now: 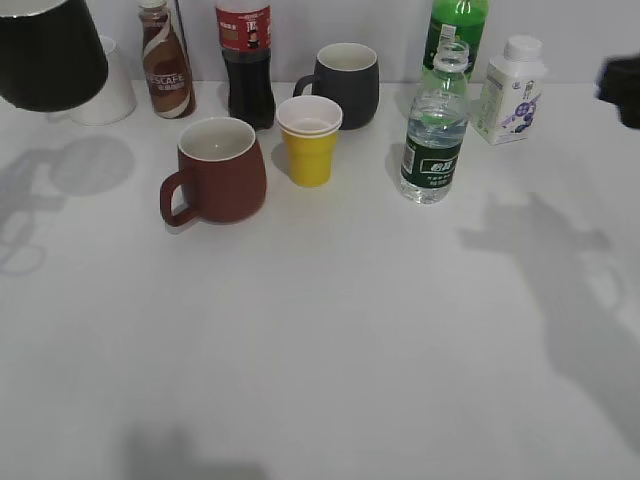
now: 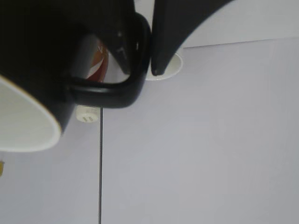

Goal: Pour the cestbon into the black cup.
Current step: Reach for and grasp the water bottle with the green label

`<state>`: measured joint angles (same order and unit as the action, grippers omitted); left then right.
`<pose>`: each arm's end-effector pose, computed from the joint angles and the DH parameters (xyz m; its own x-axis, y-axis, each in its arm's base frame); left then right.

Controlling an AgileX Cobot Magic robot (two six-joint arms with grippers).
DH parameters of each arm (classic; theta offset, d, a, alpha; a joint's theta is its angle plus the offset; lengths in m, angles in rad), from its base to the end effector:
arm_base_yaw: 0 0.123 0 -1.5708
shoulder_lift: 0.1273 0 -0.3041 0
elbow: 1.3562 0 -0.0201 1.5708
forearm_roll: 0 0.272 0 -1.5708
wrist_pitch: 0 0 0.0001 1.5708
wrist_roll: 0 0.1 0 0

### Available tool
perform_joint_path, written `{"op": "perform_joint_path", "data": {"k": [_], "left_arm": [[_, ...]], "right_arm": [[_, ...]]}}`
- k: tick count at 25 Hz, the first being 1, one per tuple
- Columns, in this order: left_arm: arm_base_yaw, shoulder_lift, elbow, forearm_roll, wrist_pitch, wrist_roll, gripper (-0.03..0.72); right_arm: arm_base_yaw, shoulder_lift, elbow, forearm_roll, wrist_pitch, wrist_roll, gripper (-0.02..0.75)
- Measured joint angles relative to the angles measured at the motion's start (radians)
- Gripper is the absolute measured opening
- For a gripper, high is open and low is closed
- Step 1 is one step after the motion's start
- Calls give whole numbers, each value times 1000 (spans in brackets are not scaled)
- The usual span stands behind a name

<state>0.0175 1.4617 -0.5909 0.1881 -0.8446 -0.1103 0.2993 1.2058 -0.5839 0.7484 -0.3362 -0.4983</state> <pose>0.3115 -0.0085 0.2544 0.0541 0.0162 -0.9984 0.1215 0.9923 0.0227 0.2610 0.0571 0.2699 -0.2790 0.1379 -0.9503 -0.0206 0.9885 0.1495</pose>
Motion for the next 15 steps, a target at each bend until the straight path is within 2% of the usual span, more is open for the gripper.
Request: {"op": "perform_joint_path", "data": {"k": [2, 4, 5, 7, 10, 12, 15], "left_arm": [[0, -7, 1, 0, 1, 0, 48], [0, -10, 1, -1, 2, 0, 48], [0, -13, 1, -1, 4, 0, 48], [0, -17, 1, 0, 6, 0, 48], [0, -32, 1, 0, 20, 0, 48], [0, -39, 1, 0, 21, 0, 48], [0, -47, 1, 1, 25, 0, 48]], "right_arm": [[106, 19, 20, -214, -110, 134, 391], [159, 92, 50, -413, -212, 253, 405], [170, 135, 59, -463, -249, 283, 422], [173, 242, 64, -513, -306, 321, 488], [173, 363, 64, -513, -372, 384, 631], [173, 422, 43, -501, -388, 411, 667], [173, 500, -7, -501, -397, 424, 674]]}}
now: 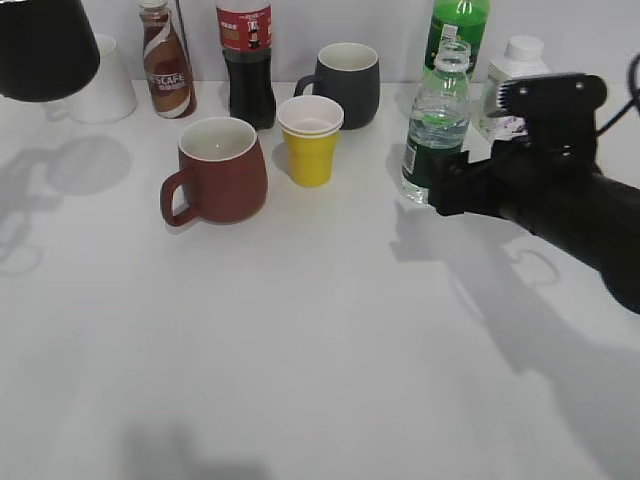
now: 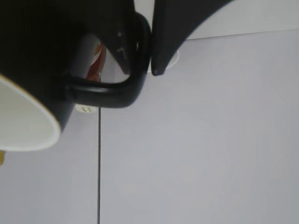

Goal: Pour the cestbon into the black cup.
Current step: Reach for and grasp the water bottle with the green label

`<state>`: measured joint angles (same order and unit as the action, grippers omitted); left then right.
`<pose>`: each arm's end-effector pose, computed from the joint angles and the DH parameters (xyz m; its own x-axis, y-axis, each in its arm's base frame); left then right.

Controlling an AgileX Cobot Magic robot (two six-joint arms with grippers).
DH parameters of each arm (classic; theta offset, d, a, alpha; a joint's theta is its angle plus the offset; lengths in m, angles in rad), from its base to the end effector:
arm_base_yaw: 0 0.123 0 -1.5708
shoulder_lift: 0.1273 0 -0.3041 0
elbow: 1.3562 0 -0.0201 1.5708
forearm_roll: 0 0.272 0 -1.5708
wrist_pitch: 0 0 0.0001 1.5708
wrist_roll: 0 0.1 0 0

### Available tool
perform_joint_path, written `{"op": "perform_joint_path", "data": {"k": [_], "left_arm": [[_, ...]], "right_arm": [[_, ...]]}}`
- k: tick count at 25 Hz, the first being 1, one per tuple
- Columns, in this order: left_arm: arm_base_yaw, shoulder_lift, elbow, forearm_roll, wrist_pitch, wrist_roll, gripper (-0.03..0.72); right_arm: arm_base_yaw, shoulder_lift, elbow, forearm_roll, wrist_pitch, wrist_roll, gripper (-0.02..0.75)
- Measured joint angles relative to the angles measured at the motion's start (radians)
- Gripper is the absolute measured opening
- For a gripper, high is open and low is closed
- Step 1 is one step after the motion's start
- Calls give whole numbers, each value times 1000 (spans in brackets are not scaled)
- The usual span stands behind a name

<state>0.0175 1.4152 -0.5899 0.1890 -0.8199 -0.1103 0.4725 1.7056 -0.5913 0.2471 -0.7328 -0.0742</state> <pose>0.3051 -0.0084 0.2660 0.0752 0.0206 -0.9970 0.1182 0.9926 0.0294 0.3019 0.1359 0.1642 -0.3040 -0.0325 -0.9521 -0.2782 0.9589 0.0561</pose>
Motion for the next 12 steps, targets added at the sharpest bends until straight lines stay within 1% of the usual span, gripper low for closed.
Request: {"op": "perform_joint_path", "data": {"k": [4, 7, 12], "left_arm": [[0, -2, 0, 5, 3, 0, 48], [0, -3, 0, 35, 17, 0, 48], [-1, -4, 0, 110, 45, -20, 48]], "right_arm": [[0, 88, -83, 3, -2, 7, 674], [0, 157, -155, 11, -3, 7, 673], [-9, 282, -272, 89, -6, 6, 660]]}}
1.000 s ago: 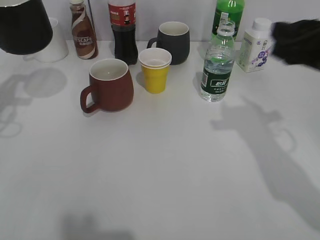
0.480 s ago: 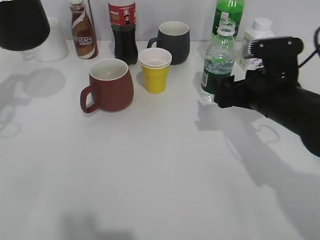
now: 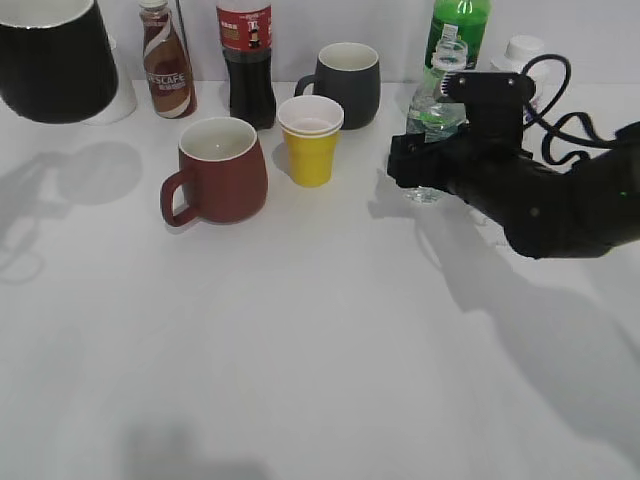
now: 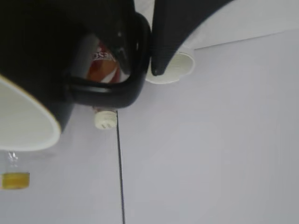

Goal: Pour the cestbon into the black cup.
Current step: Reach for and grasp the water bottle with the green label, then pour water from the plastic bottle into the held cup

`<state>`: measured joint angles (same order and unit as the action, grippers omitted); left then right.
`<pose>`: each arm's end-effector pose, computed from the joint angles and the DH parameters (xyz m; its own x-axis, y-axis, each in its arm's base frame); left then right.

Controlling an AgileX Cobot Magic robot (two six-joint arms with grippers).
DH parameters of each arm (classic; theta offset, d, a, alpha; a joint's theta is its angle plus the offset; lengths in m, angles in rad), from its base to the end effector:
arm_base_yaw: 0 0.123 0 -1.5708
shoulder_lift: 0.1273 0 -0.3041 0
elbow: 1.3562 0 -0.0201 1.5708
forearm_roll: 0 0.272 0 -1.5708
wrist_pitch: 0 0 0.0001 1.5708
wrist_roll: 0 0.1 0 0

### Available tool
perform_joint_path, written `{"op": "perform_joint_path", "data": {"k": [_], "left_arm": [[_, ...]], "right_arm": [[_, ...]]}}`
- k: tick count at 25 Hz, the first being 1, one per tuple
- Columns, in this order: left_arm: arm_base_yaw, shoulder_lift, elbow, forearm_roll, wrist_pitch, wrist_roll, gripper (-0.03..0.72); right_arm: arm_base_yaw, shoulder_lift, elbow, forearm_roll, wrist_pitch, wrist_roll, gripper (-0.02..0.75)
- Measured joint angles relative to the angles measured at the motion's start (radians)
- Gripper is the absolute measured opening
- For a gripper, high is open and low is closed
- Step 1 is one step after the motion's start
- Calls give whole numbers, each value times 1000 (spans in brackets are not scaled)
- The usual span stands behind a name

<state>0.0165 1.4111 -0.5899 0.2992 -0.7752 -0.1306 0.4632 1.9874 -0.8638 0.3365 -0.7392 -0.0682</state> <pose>0.3037 -0.0156 0.2614 0.0349 0.0849 -0.9958 0.1878 0.9781 0.0900 0.3728 0.1613 0.1281 -0.3268 0.0370 -0.9444 -0.1903 0.9762 0.1041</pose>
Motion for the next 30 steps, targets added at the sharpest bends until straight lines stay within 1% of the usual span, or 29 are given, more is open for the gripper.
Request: {"op": "perform_joint_path", "data": {"k": [1, 2, 4, 5, 7, 9, 10, 13, 15, 17, 19, 23, 25, 28, 30], "left_arm": [[0, -1, 0, 9, 1, -9, 48], [0, -1, 0, 20, 1, -20, 48], [0, -2, 0, 48, 1, -45, 48], [0, -2, 0, 69, 0, -55, 48], [0, -2, 0, 130, 0, -83, 48], [0, -3, 0, 190, 0, -133, 48], [0, -4, 0, 222, 0, -155, 48], [-17, -5, 0, 306, 0, -216, 48], [-59, -5, 0, 344, 7, -227, 48], [-118, -5, 0, 362, 23, -230, 48], [-195, -5, 0, 364, 58, -231, 48], [-343, -5, 0, 314, 165, -231, 48], [-400, -5, 0, 286, 204, -231, 48], [-460, -3, 0, 250, 238, -231, 48], [-478, 1, 0, 242, 247, -233, 48]], "right_arm": [[-3, 21, -17, 15, 0, 0, 646], [-8, 35, -30, 24, 0, -2, 613], [-11, 56, -40, 28, -2, -16, 477], [-11, 56, -44, 28, -2, -26, 452], [-13, 51, -45, 25, 14, -36, 452], [-15, 20, -45, -8, 77, -45, 452], [-15, -5, -42, -52, 128, -48, 452], [-7, -107, -39, -254, 240, -71, 452], [5, -193, -39, -404, 271, -83, 452], [17, -262, -40, -500, 281, -120, 452], [27, -310, -41, -576, 287, -204, 452], [54, -347, -41, -613, 303, -443, 452], [73, -347, -41, -617, 314, -538, 452], [95, -347, -41, -623, 318, -675, 452], [100, -347, -41, -625, 312, -767, 452]]}}
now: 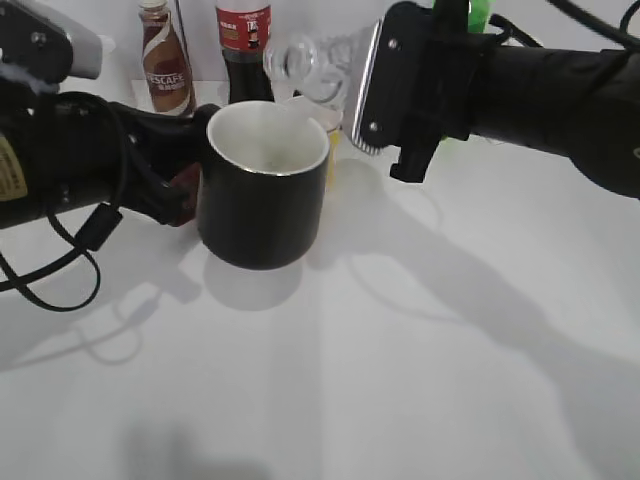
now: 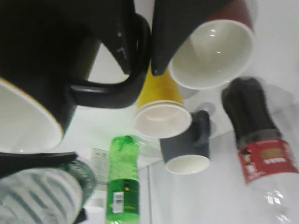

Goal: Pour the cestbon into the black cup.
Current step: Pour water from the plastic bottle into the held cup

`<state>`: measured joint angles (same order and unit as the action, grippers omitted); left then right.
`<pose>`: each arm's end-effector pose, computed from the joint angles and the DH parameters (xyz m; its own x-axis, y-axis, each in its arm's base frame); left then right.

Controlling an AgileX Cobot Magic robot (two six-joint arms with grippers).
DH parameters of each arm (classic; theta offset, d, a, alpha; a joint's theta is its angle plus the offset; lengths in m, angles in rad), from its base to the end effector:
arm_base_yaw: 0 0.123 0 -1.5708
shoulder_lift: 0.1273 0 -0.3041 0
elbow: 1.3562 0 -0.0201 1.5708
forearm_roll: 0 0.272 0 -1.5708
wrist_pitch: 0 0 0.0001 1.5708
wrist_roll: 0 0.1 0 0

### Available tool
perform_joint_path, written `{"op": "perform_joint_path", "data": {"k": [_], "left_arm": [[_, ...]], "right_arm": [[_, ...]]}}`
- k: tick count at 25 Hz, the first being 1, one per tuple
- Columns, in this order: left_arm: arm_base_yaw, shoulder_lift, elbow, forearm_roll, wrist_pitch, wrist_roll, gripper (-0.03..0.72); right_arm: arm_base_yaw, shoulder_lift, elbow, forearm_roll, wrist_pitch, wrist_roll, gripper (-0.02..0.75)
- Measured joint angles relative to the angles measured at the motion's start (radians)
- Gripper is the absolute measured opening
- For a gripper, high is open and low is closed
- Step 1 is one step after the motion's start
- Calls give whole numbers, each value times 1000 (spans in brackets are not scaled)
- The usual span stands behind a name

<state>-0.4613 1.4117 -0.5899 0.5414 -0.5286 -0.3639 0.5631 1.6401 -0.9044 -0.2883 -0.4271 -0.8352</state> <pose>0.2559 -0.1562 0.2337 -0.1626 0.2046 -0.9653 0.6772 0.7346 0.0416 0.3192 0.2154 0.2496 0.4681 -0.7505 -0.4665 -0.4618 0.2424 -0.8532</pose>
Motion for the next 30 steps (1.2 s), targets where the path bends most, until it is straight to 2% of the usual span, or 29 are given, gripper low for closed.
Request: {"op": "perform_joint_path", "data": {"k": [4, 9, 13, 19, 30], "left_arm": [[-6, 15, 0, -6, 9, -1, 48], [-7, 17, 0, -6, 16, -1, 48], [-7, 17, 0, -6, 12, -1, 48], [-7, 17, 0, -6, -20, -1, 48], [-7, 17, 0, 13, -20, -1, 48]], "right_arm": [[0, 0, 0, 12, -24, -162, 452], [0, 0, 0, 141, -89, -372, 452], [0, 0, 0, 190, -143, -492, 452], [0, 0, 0, 198, -227, -604, 452], [0, 0, 0, 238, -280, -715, 452]]}}
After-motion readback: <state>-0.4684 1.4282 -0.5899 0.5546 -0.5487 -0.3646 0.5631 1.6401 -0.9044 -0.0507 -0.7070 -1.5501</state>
